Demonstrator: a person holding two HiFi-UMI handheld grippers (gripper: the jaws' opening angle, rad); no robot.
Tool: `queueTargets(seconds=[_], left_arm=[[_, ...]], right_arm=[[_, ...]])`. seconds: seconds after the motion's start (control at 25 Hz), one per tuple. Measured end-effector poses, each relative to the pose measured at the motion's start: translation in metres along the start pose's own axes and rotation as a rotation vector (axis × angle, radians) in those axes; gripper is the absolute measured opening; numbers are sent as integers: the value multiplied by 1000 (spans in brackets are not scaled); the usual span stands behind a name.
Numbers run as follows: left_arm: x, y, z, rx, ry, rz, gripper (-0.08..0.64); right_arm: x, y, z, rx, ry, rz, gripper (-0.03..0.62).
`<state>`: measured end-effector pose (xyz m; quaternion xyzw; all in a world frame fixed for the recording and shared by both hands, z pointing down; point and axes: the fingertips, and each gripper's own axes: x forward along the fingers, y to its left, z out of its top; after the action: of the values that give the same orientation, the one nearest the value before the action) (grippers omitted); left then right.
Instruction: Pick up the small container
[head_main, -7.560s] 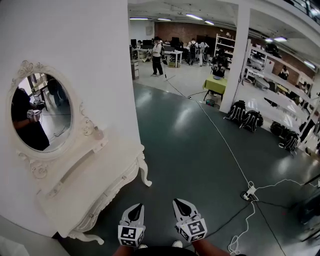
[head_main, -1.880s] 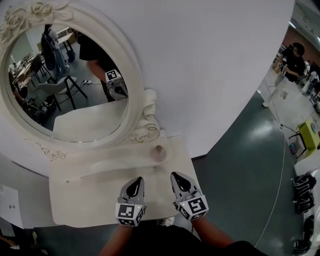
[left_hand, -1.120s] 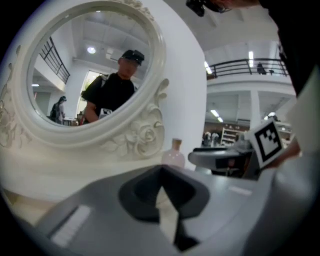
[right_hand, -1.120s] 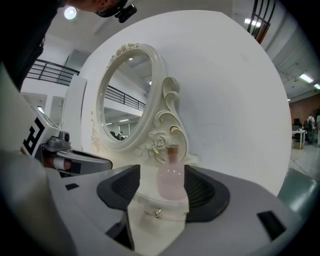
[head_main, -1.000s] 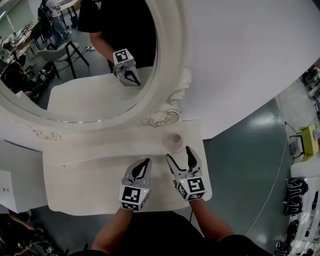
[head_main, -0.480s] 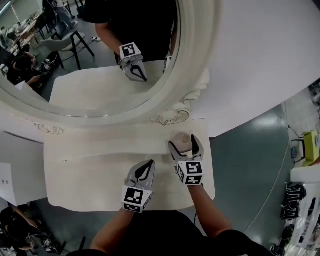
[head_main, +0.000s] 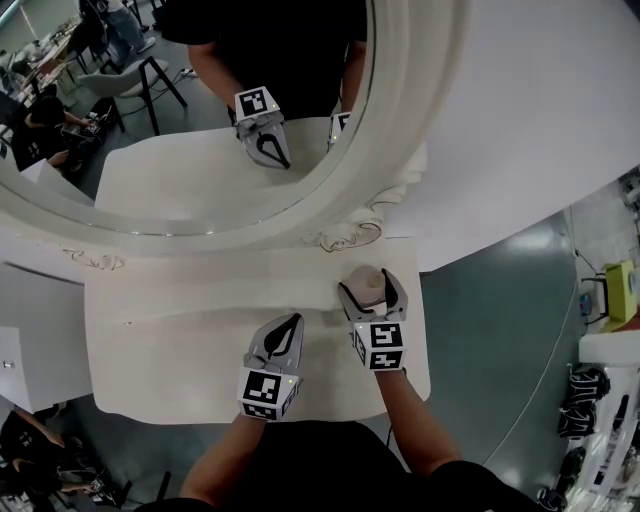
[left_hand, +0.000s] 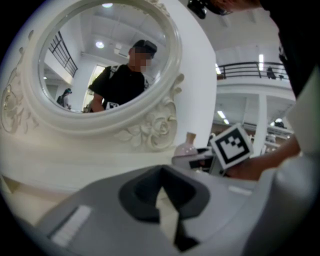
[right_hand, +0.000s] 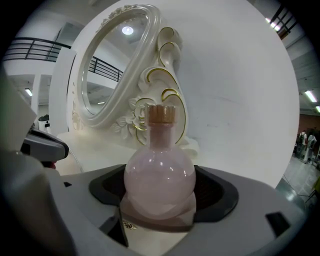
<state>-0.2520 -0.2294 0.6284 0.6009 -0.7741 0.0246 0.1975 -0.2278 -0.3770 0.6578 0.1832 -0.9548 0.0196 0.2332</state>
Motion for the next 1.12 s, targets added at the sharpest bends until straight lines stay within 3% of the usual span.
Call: queueTargets(seconds=[0.32,0.64,1.12], left_arm=[[-5,-6,-4,-3,4,-3,8],[-13,-15,-7,6,-2,-5,6],[-17,-40,12,32,-46,-10,6]], right_arm=[[-3,-3,0,12,-42,-6,371],[-21,-5,3,82,-82,26,371],[-94,-4,62,43,-236,55,371]])
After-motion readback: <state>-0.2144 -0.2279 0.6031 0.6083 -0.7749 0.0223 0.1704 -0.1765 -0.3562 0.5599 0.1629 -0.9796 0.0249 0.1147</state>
